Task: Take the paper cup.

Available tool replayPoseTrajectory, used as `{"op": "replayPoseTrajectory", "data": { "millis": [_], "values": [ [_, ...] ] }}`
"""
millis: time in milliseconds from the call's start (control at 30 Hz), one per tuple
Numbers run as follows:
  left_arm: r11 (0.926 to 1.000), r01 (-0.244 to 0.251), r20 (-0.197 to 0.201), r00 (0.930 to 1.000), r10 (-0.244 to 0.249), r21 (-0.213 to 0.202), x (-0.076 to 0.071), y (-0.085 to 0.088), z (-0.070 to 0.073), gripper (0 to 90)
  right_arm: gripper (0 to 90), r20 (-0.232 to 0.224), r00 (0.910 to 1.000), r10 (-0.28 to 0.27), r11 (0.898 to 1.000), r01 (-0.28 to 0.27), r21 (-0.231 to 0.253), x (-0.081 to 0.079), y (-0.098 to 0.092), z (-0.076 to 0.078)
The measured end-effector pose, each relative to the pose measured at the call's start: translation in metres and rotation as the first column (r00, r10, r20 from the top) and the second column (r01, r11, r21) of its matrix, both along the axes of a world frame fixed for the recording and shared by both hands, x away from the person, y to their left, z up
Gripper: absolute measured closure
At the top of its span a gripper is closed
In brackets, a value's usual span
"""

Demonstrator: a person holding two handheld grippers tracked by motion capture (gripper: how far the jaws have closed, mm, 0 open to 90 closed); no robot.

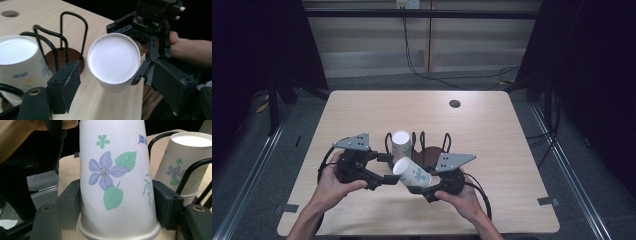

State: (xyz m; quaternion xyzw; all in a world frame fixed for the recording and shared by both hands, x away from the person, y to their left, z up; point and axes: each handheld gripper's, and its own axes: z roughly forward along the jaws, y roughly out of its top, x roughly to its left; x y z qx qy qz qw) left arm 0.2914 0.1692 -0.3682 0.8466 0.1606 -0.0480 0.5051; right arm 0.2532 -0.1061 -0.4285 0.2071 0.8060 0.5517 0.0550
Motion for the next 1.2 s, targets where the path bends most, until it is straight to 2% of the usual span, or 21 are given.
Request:
{"op": "replayPoseTrajectory", "data": {
  "millis": [133,200,333,367,467,500,533,600,800,867,933,1133,1200],
  "values": [
    [0.9997,0.014,0.019,0.9997,-0.015,0.022,-0.003,0.003,-0.001,23.4,32.4,-0.008,0.9999,-0.011,1.000,0.011,-0.014,0.000,-0.003,0.002],
    [0.9983,0.006,0.031,0.9995,-0.007,0.059,-0.004,0.005,-0.003,23.9,32.5,-0.020,0.9995,-0.026,1.000,0.026,-0.014,0.000,-0.004,0.003],
    [0.9996,-0.002,0.037,0.9993,0.001,0.026,-0.005,0.011,-0.008,23.8,32.8,-0.028,0.9993,-0.025,0.999,0.024,-0.035,0.001,-0.005,0.005],
    [0.9989,0.002,0.042,0.9991,-0.004,0.047,-0.006,0.011,-0.009,23.8,32.9,-0.031,0.9992,-0.024,0.999,0.023,-0.038,0.001,-0.005,0.005],
    [0.9981,0.000,0.051,0.9987,-0.003,0.062,-0.007,0.011,-0.013,21.3,33.0,-0.042,0.9990,-0.018,0.998,0.015,-0.056,0.002,-0.005,0.005],
    [0.9968,-0.018,0.067,0.9977,0.013,0.078,-0.007,0.011,-0.015,21.3,33.1,-0.045,0.9989,-0.014,0.998,0.011,-0.069,0.002,-0.005,0.005],
    [0.9960,-0.032,0.068,0.9974,0.026,0.084,-0.006,0.010,-0.016,15.3,33.2,-0.050,0.9987,-0.008,0.995,0.003,-0.095,0.002,-0.003,0.006],
    [0.9966,-0.028,0.064,0.9977,0.024,0.077,-0.005,0.010,-0.019,17.1,33.2,-0.049,0.9988,-0.002,0.994,-0.003,-0.108,0.002,-0.003,0.006],
    [0.9953,-0.015,0.055,0.9984,0.010,0.095,-0.007,0.004,-0.029,16.0,33.9,-0.060,0.9981,0.013,0.984,-0.024,-0.176,0.003,-0.004,0.006],
    [0.9953,-0.014,0.052,0.9986,0.009,0.096,-0.008,0.004,-0.031,16.0,33.9,-0.064,0.9979,0.014,0.984,-0.025,-0.179,0.003,-0.004,0.006],
    [0.9934,-0.002,0.056,0.9984,-0.004,0.115,-0.009,0.002,-0.033,16.1,33.9,-0.071,0.9973,0.015,0.981,-0.028,-0.190,0.004,-0.005,0.007],
    [0.9935,0.010,0.057,0.9983,-0.016,0.114,-0.010,0.003,-0.035,16.3,33.9,-0.086,0.9961,0.018,0.968,-0.039,-0.247,0.005,-0.007,0.008],
    [0.9919,0.021,0.051,0.9983,-0.027,0.126,-0.010,0.000,-0.037,16.2,33.9,-0.096,0.9951,0.023,0.965,-0.047,-0.257,0.006,-0.007,0.008]
  ]
}}
